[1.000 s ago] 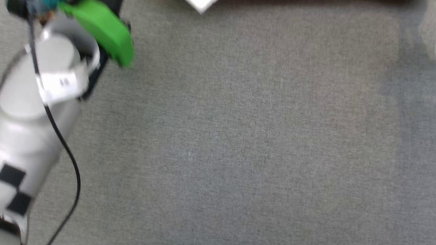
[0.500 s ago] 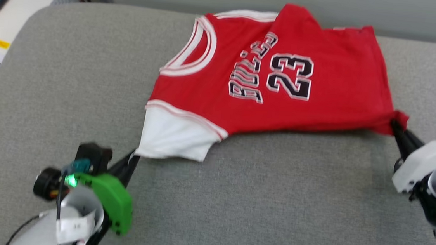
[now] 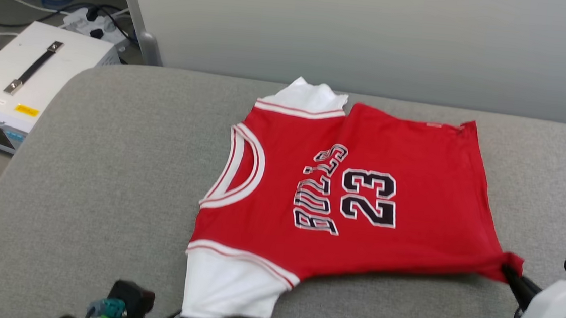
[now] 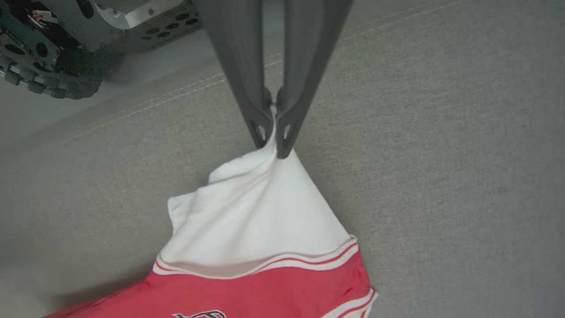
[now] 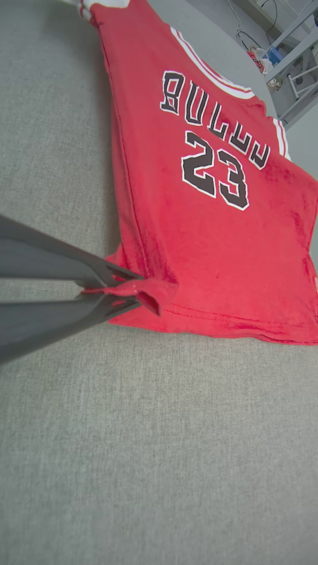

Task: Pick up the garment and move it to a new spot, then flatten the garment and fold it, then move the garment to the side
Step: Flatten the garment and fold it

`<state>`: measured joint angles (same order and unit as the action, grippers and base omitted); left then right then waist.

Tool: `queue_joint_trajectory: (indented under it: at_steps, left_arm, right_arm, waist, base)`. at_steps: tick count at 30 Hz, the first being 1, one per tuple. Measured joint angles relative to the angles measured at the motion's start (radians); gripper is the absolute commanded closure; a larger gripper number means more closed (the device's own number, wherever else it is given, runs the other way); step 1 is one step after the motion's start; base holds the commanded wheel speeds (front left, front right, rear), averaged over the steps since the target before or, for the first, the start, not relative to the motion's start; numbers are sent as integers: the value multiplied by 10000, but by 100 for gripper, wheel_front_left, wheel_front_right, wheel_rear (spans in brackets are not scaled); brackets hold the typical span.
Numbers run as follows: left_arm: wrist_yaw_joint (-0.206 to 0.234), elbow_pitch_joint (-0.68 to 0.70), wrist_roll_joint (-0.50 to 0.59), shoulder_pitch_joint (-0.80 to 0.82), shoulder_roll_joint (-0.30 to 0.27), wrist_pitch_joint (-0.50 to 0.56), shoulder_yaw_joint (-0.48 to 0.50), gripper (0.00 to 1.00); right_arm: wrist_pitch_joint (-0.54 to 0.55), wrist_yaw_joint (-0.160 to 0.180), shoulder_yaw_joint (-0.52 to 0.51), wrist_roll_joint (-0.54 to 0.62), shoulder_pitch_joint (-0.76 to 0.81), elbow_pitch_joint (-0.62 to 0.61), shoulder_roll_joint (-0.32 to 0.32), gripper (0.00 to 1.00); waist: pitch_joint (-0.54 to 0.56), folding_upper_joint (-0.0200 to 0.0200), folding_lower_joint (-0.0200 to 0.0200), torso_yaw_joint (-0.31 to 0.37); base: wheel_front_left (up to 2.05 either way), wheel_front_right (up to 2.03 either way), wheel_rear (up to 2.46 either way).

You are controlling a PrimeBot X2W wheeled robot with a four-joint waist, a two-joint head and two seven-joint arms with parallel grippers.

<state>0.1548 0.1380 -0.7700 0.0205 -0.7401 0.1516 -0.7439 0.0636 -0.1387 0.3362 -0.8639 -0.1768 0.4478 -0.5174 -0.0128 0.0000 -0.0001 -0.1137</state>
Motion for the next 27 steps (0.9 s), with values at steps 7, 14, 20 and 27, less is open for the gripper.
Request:
queue_joint_trajectory:
  at_steps: [7,14,20,27]
  left_arm:
    - [92,851,-293,-997,-460,529,-447,100]
    - [184,1338,-360,-1304,-548,481,-460,100]
    - [249,1392,-167,-653,-614,67,115,100]
    - [-163,1248,-127,1100,-502,291,593,100]
  right_arm:
    - [1367,0,-796,-219,1934,-1080,-207,100]
    - [2625,4,-1979,-90,3630,-2767,42,100]
    - [3200,6,-3035,393,3803,-3967,600,100]
    - [3825,71,-3699,955,3117,-4602,1060,100]
  waist:
    - [561,0,0,-19]
    - [624,0,0,46]
    - [334,0,0,121]
    - [-287,0,0,246]
  base:
    - [0,0,0]
    - [0,0,0]
    - [0,0,0]
    - [0,0,0]
